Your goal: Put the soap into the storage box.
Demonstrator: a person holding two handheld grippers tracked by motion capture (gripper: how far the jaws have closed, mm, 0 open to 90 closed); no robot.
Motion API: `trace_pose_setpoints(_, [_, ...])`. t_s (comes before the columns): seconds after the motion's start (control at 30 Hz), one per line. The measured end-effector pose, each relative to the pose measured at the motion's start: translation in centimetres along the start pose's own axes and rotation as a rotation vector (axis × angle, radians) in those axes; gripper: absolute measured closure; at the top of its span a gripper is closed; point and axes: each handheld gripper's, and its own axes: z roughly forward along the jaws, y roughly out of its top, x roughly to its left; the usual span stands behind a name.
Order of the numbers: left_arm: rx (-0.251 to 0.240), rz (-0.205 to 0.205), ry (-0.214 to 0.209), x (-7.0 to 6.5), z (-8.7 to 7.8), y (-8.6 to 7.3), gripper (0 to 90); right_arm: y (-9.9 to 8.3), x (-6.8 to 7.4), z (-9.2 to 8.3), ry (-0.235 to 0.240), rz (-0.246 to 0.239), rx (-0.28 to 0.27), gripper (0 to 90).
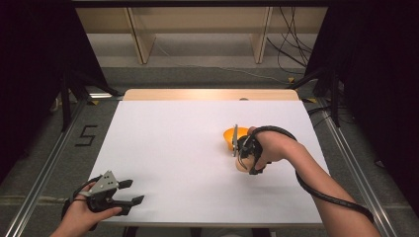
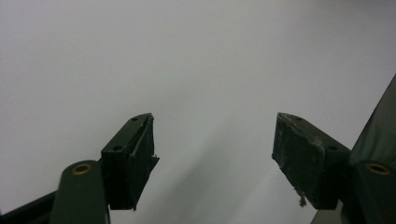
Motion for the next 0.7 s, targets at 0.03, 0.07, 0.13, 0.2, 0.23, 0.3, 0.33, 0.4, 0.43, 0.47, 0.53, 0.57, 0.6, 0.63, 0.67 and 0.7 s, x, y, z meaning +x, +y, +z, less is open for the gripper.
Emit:
trace_pose_setpoints(0.03, [0.001, 0.001, 0.003, -0.01, -0.02, 0.01, 29.2, -0.01, -0.07, -0.05, -0.004, -0.003, -0.003, 33.4])
trace_pose_setpoints(0.07, [-0.003, -0.01, -0.002, -0.07, 0.01, 0.02, 29.2, 0.0, -0.12, -0.1, -0.009, -0.003, -0.002, 33.5])
trace_pose_setpoints(0.13, [0.001, 0.0, 0.003, -0.02, -0.02, 0.01, 29.2, 0.04, -0.35, -0.25, -0.018, -0.005, -0.002, 33.5])
trace_pose_setpoints(0.2, [0.0, 0.001, 0.003, -0.02, -0.01, 0.0, 29.3, 0.04, -0.38, -0.29, -0.013, 0.003, -0.007, 33.5])
trace_pose_setpoints(0.23, [-0.003, -0.009, -0.002, -0.06, 0.0, 0.02, 29.2, 0.06, -0.37, -0.33, -0.019, 0.008, -0.006, 33.4])
trace_pose_setpoints(0.3, [-0.005, -0.01, -0.001, -0.06, 0.01, 0.02, 29.2, 0.09, -0.49, -0.39, -0.029, 0.0, -0.006, 33.5])
trace_pose_setpoints(0.33, [-0.005, -0.01, -0.001, -0.06, 0.01, 0.02, 29.2, 0.14, -0.63, -0.37, -0.03, -0.019, -0.01, 33.5])
trace_pose_setpoints(0.4, [0.001, 0.002, 0.003, 0.01, -0.03, 0.0, 29.2, 0.14, -0.57, -0.41, -0.039, 0.004, -0.011, 33.4])
trace_pose_setpoints(0.43, [0.002, 0.001, -0.001, 0.02, -0.02, 0.0, 29.2, 0.14, -0.57, -0.41, -0.039, 0.004, -0.011, 33.4])
trace_pose_setpoints(0.47, [-0.001, 0.001, 0.0, 0.01, 0.0, 0.0, 29.2, 0.13, -0.62, -0.4, -0.041, 0.006, -0.01, 33.4])
trace_pose_setpoints(0.53, [-0.004, -0.01, -0.003, -0.07, 0.01, 0.03, 29.2, 0.14, -0.66, -0.4, -0.043, 0.003, -0.011, 33.5])
trace_pose_setpoints(0.57, [-0.006, -0.01, -0.001, -0.07, 0.02, 0.03, 29.2, 0.16, -0.75, -0.41, -0.044, -0.003, -0.013, 33.5])
trace_pose_setpoints(0.6, [-0.005, -0.01, -0.001, -0.07, 0.02, 0.03, 29.2, 0.11, -0.69, -0.45, -0.042, 0.019, -0.016, 33.5])
trace_pose_setpoints(0.63, [-0.005, -0.01, -0.001, -0.07, 0.02, 0.03, 29.2, 0.11, -0.73, -0.49, -0.047, 0.019, -0.017, 33.4])
trace_pose_setpoints(0.67, [-0.005, -0.01, -0.001, -0.07, 0.01, 0.02, 29.2, 0.1, -0.77, -0.51, -0.051, 0.02, -0.019, 33.5])
trace_pose_setpoints(0.7, [-0.005, -0.01, -0.001, -0.07, 0.02, 0.03, 29.2, 0.09, -0.76, -0.55, -0.063, 0.021, -0.017, 33.5])
